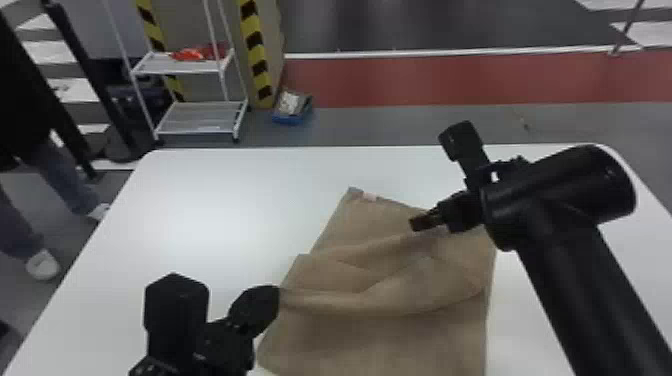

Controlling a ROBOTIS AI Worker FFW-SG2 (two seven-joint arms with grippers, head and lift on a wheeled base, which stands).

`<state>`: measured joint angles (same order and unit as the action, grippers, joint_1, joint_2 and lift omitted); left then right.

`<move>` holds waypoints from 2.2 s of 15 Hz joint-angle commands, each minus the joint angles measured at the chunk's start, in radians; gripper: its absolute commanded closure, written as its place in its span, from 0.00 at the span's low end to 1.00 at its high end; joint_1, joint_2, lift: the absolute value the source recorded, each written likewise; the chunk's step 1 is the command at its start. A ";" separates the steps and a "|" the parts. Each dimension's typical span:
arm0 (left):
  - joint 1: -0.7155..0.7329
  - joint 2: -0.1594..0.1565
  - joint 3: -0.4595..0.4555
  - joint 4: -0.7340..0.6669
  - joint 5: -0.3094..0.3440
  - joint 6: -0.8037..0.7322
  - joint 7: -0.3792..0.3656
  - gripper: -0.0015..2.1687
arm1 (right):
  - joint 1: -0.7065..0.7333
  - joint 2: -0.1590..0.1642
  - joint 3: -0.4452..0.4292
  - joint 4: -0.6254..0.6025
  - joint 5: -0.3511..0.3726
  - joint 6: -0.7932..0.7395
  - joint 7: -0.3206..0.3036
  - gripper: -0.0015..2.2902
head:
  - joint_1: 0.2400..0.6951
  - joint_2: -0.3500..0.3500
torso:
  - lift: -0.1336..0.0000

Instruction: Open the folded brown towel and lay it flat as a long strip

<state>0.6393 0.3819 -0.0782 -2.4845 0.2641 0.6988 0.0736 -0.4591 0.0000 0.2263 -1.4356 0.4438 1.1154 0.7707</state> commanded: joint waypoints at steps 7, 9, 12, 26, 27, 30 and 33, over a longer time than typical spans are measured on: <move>0.002 -0.002 -0.006 0.007 -0.003 0.000 -0.003 0.67 | -0.194 0.001 -0.005 0.429 -0.272 -0.493 -0.096 0.18 | 1.00 0.66 | 0.08; 0.010 0.000 -0.006 0.004 -0.005 -0.003 -0.003 0.67 | -0.314 0.001 -0.004 0.653 -0.346 -0.653 -0.096 0.18 | 1.00 0.68 | 0.08; 0.034 -0.002 -0.014 -0.005 -0.016 -0.021 -0.003 0.67 | -0.366 0.001 -0.001 0.724 -0.358 -0.662 -0.088 0.18 | 1.00 0.69 | 0.08; 0.040 -0.003 -0.037 -0.011 -0.028 -0.046 -0.001 0.67 | -0.423 0.001 0.183 0.747 -0.341 -0.328 -0.045 0.21 | 1.00 0.66 | 0.08; 0.043 -0.003 -0.038 -0.011 -0.034 -0.046 -0.001 0.67 | -0.423 0.001 0.188 0.745 -0.341 -0.315 -0.044 0.24 | 1.00 0.66 | 0.08; 0.045 -0.003 -0.038 -0.011 -0.037 -0.052 0.000 0.67 | -0.423 0.001 0.194 0.747 -0.339 -0.300 -0.033 0.25 | 1.00 0.66 | 0.08; 0.045 -0.003 -0.038 -0.010 -0.037 -0.058 0.000 0.67 | -0.428 0.001 0.196 0.745 -0.332 -0.275 -0.031 0.26 | 1.00 0.66 | 0.08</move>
<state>0.6849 0.3789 -0.1166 -2.4958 0.2270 0.6423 0.0736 -0.8853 0.0000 0.4217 -0.6902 0.1060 0.8302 0.7394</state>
